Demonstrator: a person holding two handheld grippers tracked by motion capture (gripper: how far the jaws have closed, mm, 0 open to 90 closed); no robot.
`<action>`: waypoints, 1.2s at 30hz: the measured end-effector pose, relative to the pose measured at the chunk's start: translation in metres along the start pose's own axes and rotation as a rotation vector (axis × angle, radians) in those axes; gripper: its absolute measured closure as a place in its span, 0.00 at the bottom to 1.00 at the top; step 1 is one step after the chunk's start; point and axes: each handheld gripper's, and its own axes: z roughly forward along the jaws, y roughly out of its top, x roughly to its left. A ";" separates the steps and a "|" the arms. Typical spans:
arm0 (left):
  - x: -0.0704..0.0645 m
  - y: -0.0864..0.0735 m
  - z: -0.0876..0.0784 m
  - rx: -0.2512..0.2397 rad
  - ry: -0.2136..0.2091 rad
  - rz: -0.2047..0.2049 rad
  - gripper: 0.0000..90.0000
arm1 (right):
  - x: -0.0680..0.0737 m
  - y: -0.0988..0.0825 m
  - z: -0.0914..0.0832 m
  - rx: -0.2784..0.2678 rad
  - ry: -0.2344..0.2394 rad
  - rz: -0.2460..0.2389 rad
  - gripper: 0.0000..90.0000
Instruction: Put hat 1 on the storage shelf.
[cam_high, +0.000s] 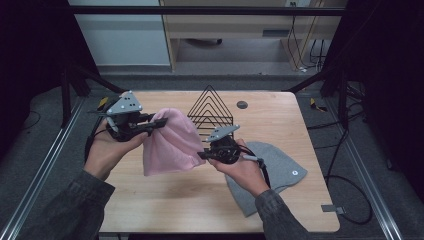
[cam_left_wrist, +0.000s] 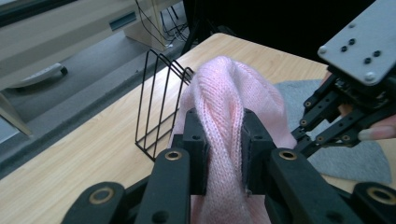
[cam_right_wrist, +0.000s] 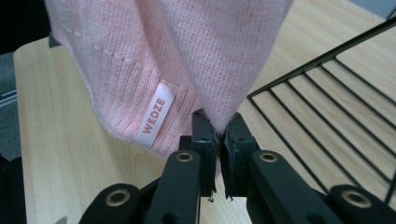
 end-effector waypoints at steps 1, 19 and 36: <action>0.000 0.002 0.000 -0.003 0.001 0.000 0.84 | 0.000 0.002 -0.003 -0.003 -0.003 -0.005 0.95; 0.036 0.076 0.021 -0.023 0.035 -0.044 0.84 | -0.038 0.063 -0.057 -0.056 0.000 0.020 0.94; 0.068 0.129 0.063 -0.026 0.052 -0.018 0.85 | -0.102 0.091 -0.065 -0.107 -0.069 0.101 0.94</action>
